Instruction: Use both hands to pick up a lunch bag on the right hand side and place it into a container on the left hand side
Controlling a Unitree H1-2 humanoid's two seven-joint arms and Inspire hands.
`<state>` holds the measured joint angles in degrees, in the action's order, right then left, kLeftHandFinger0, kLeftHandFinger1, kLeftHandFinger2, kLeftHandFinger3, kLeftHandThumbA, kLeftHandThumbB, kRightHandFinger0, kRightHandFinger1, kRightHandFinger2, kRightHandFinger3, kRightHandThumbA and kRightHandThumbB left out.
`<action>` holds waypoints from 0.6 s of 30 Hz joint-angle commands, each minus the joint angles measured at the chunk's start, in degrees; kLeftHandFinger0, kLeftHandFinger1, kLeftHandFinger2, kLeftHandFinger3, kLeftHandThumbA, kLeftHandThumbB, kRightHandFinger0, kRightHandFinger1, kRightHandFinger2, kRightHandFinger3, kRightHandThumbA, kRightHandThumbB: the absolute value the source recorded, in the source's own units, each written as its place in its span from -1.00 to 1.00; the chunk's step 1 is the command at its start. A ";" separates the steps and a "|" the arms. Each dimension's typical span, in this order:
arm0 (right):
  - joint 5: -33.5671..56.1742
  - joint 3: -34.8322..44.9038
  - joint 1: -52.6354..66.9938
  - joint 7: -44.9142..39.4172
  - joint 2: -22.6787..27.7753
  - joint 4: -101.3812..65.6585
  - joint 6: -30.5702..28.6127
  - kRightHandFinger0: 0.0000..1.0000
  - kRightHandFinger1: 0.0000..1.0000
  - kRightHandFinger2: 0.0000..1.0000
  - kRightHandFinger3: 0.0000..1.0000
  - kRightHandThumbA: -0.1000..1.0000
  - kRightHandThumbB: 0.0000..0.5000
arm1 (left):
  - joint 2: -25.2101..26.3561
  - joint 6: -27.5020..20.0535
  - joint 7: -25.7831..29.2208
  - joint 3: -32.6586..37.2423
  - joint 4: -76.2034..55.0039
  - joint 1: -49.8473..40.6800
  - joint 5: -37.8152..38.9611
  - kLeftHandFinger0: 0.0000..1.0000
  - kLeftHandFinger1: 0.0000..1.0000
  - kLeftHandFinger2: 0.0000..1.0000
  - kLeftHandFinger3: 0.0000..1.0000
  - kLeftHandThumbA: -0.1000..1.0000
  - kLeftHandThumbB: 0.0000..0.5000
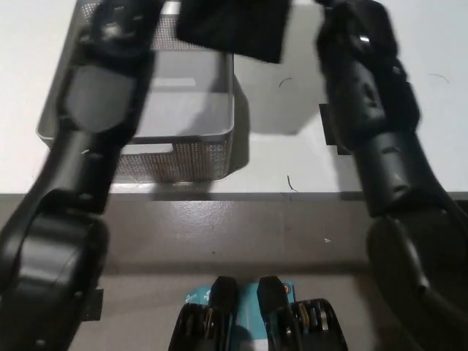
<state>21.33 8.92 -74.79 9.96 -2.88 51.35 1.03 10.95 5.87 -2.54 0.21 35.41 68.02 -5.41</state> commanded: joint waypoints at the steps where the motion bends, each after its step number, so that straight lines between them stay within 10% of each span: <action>1: -5.55 -7.18 -22.05 -8.17 -9.19 7.39 -4.03 1.00 1.00 1.00 1.00 1.00 -0.54 | 6.38 3.08 -4.32 -6.19 -20.26 2.95 7.96 1.00 1.00 1.00 1.00 1.00 0.04; 18: -5.78 -7.56 -22.91 -13.24 -13.66 22.53 -7.40 1.00 1.00 1.00 1.00 1.00 -0.38 | 7.71 5.90 -3.76 -11.02 -23.03 -7.97 9.16 1.00 1.00 1.00 1.00 1.00 -0.17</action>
<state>18.02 3.20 -87.52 5.76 -11.84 73.12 -0.54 17.44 11.01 -3.41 -10.47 17.41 55.87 -0.82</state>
